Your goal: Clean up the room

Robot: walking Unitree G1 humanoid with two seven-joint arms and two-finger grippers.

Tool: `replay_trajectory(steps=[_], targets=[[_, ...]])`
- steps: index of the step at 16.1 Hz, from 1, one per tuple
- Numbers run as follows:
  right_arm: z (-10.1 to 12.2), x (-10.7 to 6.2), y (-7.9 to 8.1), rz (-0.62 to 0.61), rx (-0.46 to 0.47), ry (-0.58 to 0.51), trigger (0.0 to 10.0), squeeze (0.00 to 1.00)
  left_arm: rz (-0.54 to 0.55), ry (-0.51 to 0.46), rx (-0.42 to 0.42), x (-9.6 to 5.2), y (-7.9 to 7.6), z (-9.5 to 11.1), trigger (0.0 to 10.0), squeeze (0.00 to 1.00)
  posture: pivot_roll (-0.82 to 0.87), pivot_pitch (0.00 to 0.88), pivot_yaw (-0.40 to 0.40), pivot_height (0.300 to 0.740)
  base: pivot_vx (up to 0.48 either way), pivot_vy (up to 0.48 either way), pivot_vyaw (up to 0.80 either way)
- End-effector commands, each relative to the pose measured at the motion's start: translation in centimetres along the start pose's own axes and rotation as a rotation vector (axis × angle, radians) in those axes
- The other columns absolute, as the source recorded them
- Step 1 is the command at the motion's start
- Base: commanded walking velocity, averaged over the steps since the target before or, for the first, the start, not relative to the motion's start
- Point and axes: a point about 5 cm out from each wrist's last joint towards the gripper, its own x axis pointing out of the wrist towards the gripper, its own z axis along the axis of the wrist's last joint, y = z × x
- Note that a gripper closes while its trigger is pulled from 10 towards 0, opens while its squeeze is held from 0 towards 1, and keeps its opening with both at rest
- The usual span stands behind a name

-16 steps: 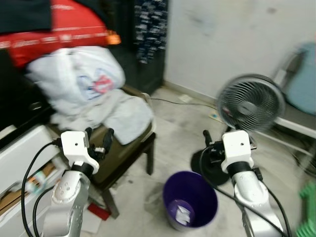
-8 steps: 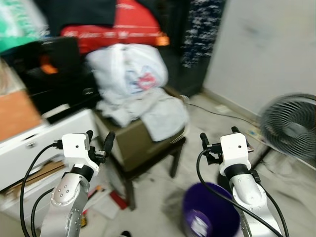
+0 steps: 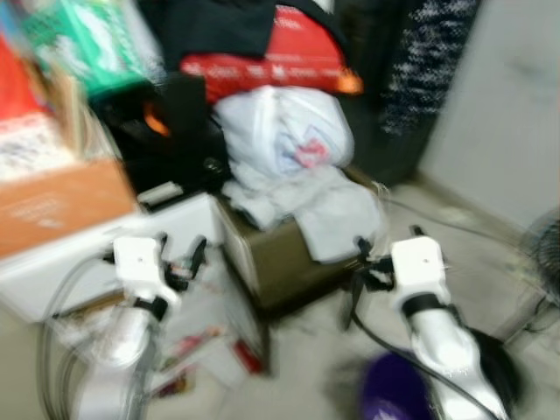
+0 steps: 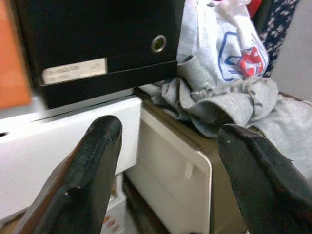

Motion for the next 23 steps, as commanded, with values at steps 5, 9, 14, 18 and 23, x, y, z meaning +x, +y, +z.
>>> replay_trajectory(steps=[5,9,14,18,23], targets=[[0.34,0.16,0.11,-0.008,0.017,-0.005,10.0,0.00,0.005,0.004,0.019,0.05,0.33,0.27,10.0,0.00,-0.18,0.000,0.005,0.740,0.000,0.000,0.80],[0.33,0.10,0.05,-0.011,0.021,-0.001,10.0,0.00,0.001,0.010,0.019,0.00,0.27,0.23,10.0,0.00,-0.18,0.000,0.006,0.740,0.000,0.000,0.80],[0.31,0.08,0.05,-0.010,0.025,0.002,10.0,0.00,-0.002,0.016,0.019,0.01,0.23,0.16,10.0,0.00,-0.18,0.000,0.006,0.740,0.000,0.000,0.80],[0.22,0.15,0.05,-0.014,0.036,0.008,10.0,0.00,-0.009,0.024,0.023,0.12,0.22,0.12,10.0,0.00,-0.18,0.000,0.009,0.740,0.000,0.000,0.33],[0.20,0.20,-0.05,-0.026,0.037,0.013,10.0,0.00,-0.012,0.028,0.036,0.25,0.17,0.10,10.0,0.00,-0.18,0.000,0.010,0.740,0.000,0.000,0.00]])
